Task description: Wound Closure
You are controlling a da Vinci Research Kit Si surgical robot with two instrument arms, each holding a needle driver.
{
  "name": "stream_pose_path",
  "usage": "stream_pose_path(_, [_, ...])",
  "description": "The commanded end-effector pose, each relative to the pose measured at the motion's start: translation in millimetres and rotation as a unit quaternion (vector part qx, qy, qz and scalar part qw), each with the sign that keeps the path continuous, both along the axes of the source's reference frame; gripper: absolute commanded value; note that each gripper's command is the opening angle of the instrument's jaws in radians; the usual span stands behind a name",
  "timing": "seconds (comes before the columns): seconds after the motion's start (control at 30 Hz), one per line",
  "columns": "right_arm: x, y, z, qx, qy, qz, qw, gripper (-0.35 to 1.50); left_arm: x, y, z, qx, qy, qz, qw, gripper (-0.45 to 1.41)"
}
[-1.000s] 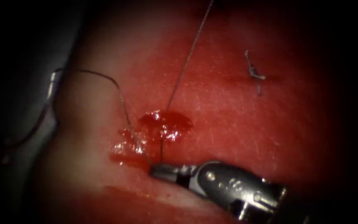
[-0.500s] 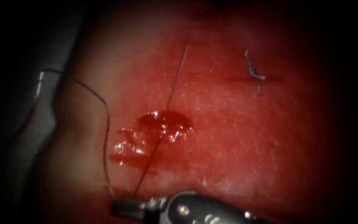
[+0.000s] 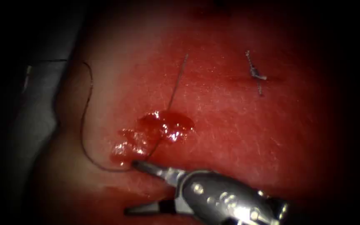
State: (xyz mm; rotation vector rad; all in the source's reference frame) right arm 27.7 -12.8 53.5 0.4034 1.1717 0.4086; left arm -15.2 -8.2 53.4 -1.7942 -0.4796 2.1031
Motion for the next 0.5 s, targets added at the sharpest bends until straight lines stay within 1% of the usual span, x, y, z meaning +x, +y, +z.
stream_pose_path(0.03, [-1.5, 0.9, 1.1, 0.004, -0.011, 0.008, 1.000, 1.26, -0.3, 0.0, 0.7, 0.001, 0.002, -0.002, 1.000, -0.45])
stream_pose_path(0.07, [-2.2, 1.5, 1.4, 0.018, -0.014, 0.023, 0.999, 1.23, -0.1, 0.1, 0.8, 0.002, 0.006, -0.004, 1.000, -0.45])
stream_pose_path(0.1, [-2.9, 2.1, 1.8, 0.043, -0.018, 0.049, 0.998, 1.20, -0.1, 0.2, 0.9, 0.002, 0.009, -0.006, 1.000, -0.45])
stream_pose_path(0.13, [-3.7, 2.9, 2.5, 0.077, -0.011, 0.078, 0.994, 1.10, -0.2, 0.2, 1.1, 0.002, 0.014, -0.011, 1.000, -0.45])
stream_pose_path(0.17, [-4.0, 3.3, 2.9, 0.090, -0.008, 0.094, 0.991, 1.10, -0.4, 0.1, 1.1, 0.002, 0.017, -0.013, 1.000, -0.45])
stream_pose_path(0.2, [-4.2, 4.2, 3.8, 0.104, -0.012, 0.123, 0.987, 1.08, -0.7, 0.0, 1.2, 0.002, 0.016, -0.012, 1.000, -0.45])
stream_pose_path(0.23, [-4.3, 4.8, 4.1, 0.109, -0.011, 0.130, 0.985, 1.04, -0.9, -0.1, 1.3, 0.002, 0.014, -0.011, 1.000, -0.45])
stream_pose_path(0.27, [-4.3, 6.5, 4.9, 0.124, -0.011, 0.152, 0.981, 0.98, -1.1, -0.2, 1.3, 0.001, 0.014, -0.012, 1.000, -0.45])
stream_pose_path(0.33, [-4.1, 8.2, 6.0, 0.133, -0.003, 0.176, 0.975, 0.91, -1.3, -0.4, 1.5, 0.000, 0.014, -0.012, 1.000, -0.45])
stream_pose_path(0.4, [-3.8, 9.3, 7.1, 0.140, -0.001, 0.191, 0.972, 0.88, -1.4, -0.5, 1.6, 0.000, 0.013, -0.011, 1.000, -0.45])
stream_pose_path(0.43, [-3.4, 10.1, 8.7, 0.146, -0.004, 0.205, 0.968, 0.86, -1.4, -0.5, 1.6, 0.000, 0.013, -0.011, 1.000, -0.45])
stream_pose_path(0.5, [-2.8, 10.4, 10.3, 0.154, -0.006, 0.216, 0.964, 0.84, -1.4, -0.5, 1.6, 0.000, 0.013, -0.011, 1.000, -0.45])
